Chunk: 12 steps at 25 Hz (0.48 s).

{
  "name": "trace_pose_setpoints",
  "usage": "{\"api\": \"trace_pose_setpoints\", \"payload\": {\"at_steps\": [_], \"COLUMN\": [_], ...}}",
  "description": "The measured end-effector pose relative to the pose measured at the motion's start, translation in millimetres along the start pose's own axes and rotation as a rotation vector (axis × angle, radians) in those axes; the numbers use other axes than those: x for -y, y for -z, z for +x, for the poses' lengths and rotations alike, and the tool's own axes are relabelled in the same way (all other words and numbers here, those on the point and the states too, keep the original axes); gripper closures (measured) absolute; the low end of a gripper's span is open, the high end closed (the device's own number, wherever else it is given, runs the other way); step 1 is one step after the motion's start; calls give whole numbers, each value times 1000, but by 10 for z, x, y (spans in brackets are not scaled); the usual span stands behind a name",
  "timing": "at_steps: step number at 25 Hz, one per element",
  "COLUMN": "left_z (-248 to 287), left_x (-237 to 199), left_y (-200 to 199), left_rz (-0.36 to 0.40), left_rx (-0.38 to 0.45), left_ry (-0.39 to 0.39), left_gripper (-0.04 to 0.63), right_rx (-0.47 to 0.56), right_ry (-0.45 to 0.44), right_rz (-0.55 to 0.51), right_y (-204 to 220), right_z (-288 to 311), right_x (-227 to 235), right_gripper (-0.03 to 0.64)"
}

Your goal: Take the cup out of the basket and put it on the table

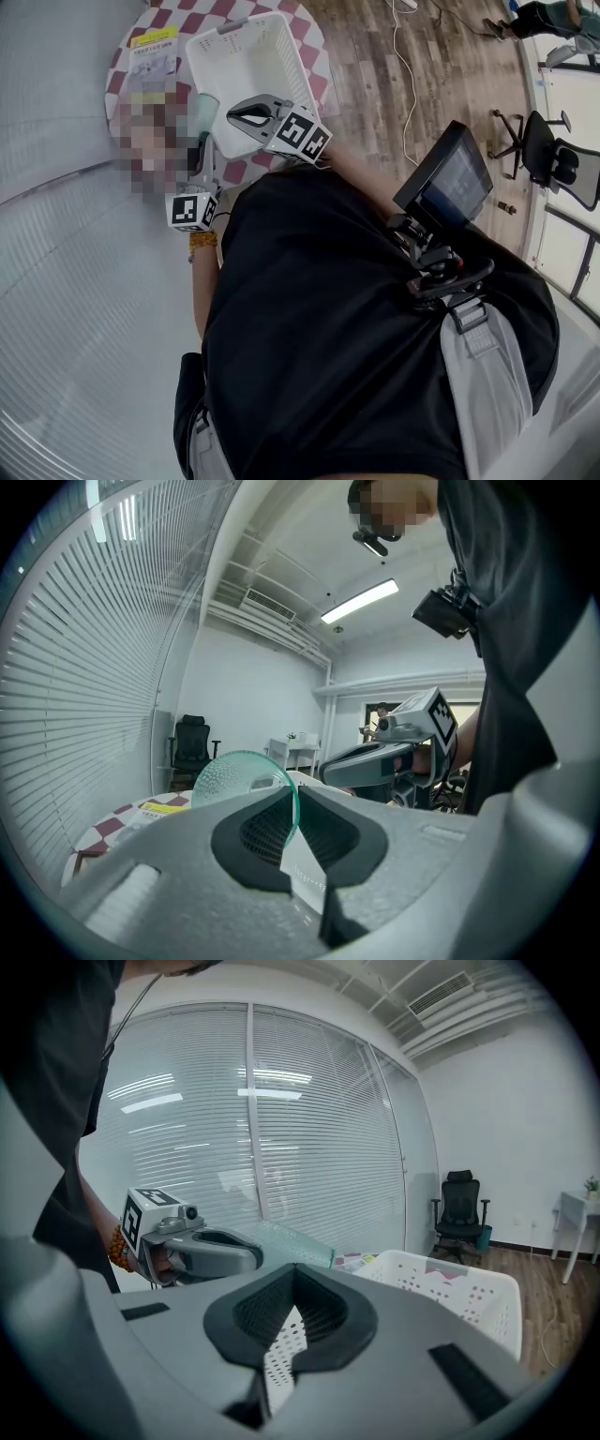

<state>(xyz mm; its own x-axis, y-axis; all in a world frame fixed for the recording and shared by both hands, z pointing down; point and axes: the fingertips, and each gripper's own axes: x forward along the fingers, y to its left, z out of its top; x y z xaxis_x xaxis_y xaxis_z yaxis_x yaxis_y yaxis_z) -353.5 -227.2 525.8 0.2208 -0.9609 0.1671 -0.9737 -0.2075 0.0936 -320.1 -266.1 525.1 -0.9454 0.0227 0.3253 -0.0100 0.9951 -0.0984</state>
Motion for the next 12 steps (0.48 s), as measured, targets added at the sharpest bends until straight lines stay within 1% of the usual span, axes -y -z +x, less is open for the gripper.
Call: {"api": "trace_pose_setpoints", "payload": {"at_steps": [12], "left_z": [4], "left_x": [25], "left_y": [2], "left_rz": [7], "left_rx": [-10], "left_ry": [1], "left_gripper": [572], "right_rx": [1], "right_ry": [-2], "right_rz": [11], "right_y": [-24], "right_z": [-35], "right_x": [3], "right_gripper": [604]}}
